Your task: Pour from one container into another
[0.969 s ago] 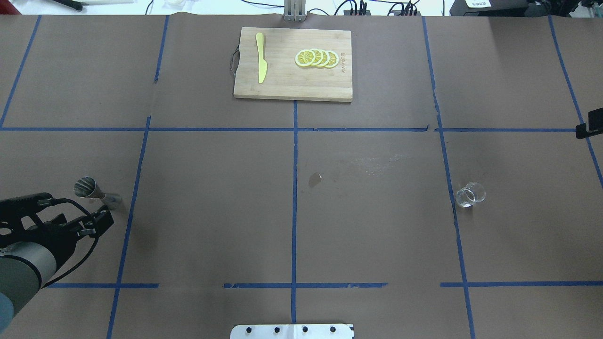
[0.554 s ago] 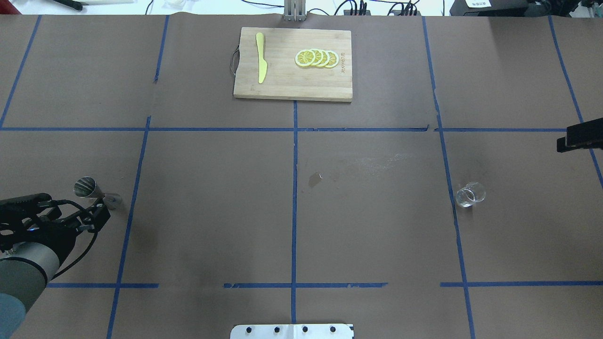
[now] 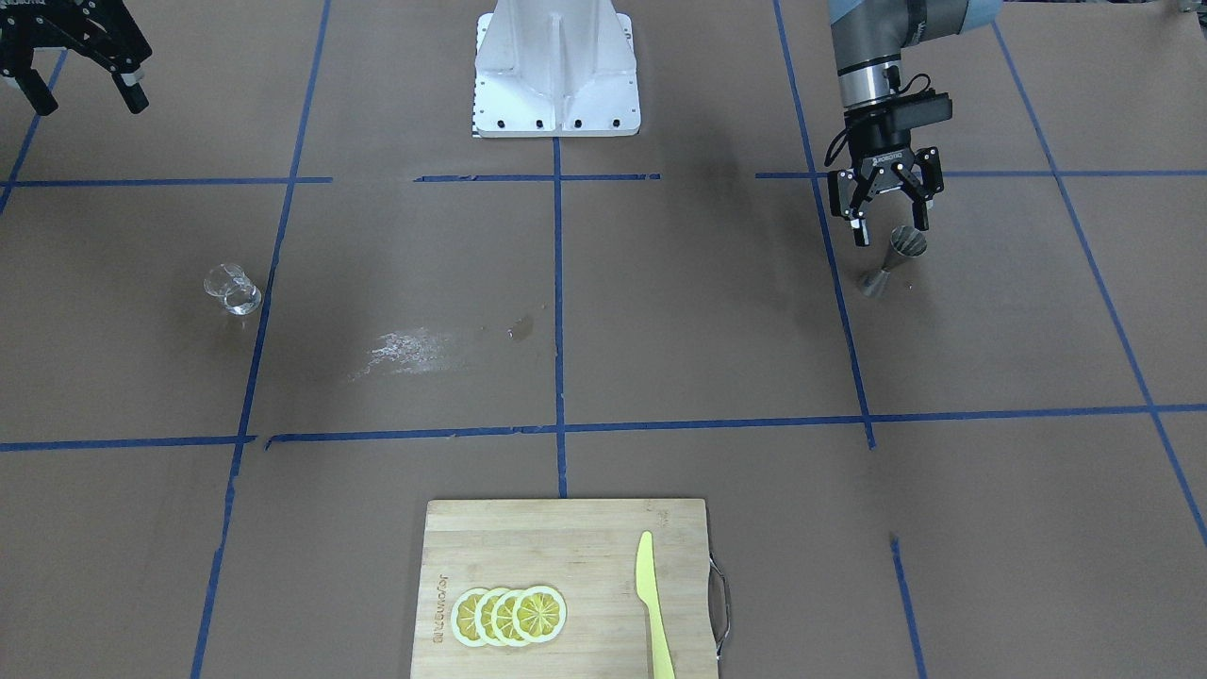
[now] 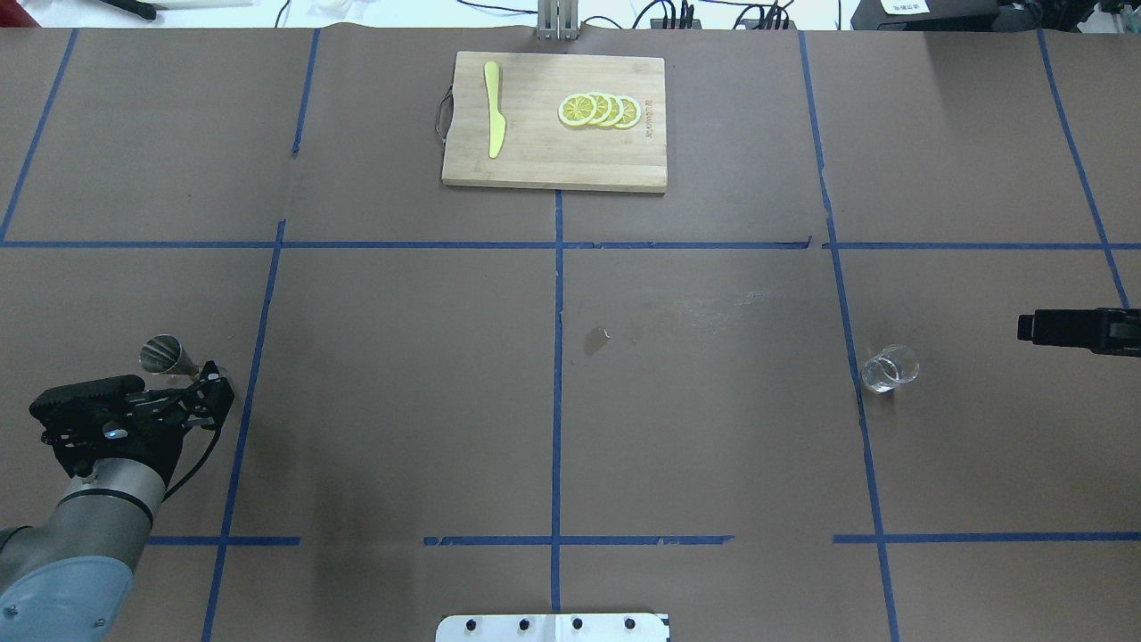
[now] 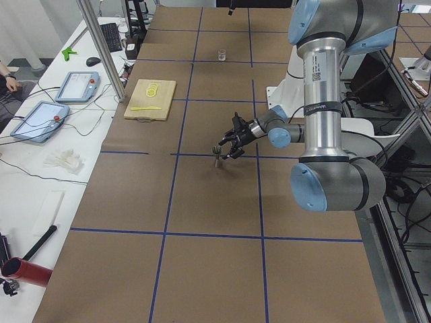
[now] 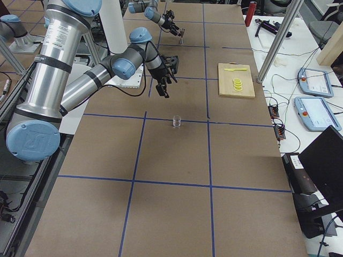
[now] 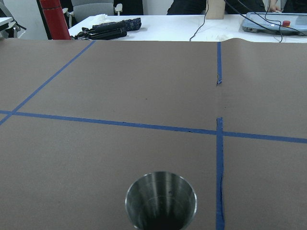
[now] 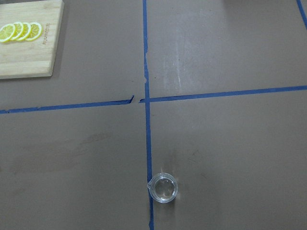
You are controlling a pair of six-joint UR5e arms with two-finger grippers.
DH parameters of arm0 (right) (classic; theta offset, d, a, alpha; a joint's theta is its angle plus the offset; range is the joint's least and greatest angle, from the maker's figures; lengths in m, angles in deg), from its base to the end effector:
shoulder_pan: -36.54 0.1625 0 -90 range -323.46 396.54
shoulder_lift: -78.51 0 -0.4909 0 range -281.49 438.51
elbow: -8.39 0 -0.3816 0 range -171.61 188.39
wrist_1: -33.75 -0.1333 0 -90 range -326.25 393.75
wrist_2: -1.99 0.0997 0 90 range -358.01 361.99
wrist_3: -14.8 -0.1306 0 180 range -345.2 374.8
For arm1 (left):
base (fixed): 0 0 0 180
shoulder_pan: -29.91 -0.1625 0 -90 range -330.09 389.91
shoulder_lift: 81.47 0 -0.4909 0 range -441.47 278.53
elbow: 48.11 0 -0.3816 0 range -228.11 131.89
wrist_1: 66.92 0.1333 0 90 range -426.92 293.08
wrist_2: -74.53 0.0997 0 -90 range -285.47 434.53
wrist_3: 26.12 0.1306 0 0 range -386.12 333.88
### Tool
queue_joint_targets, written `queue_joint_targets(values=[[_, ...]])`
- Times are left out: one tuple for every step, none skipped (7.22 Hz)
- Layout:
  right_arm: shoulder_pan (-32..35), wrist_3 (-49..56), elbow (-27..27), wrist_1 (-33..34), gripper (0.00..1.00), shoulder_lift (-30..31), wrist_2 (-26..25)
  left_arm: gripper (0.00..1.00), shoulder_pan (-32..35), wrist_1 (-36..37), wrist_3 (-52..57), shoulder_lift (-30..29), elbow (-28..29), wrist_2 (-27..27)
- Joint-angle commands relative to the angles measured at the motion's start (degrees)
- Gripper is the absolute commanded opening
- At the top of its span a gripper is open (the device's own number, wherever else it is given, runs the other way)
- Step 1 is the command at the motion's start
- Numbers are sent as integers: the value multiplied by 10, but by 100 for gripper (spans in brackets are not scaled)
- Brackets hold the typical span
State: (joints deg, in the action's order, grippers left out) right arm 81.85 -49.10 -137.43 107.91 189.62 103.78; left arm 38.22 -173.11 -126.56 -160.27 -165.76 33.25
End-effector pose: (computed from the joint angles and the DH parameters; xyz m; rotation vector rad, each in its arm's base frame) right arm -0.1345 -0.2875 0.4074 0.3576 -0.8276 0.2216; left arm 0.3634 -0.2870 0.5548 0.8255 0.5559 -0.5421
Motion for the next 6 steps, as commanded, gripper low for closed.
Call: queue_joint_targets(values=[[-13,-3,0,-38,100,16,-46,91,0,-1,-22,-21,40,33],[-28,-10,1,-59,100,36,-63,91,-1,-1,-23,-25,47,42],[-62,-39,2,-74,100,40,-101,91,0,-1,-23,-26,49,42],[-92,-43,2,-75,100,48,-143,90,0,-1,-23,-27,52,43],[-131,-65,2,-77,100,55,-188,89,0,-1,-23,-33,54,43],[-159,-73,3,-77,100,60,-218,89,0,-1,-23,-37,65,48]])
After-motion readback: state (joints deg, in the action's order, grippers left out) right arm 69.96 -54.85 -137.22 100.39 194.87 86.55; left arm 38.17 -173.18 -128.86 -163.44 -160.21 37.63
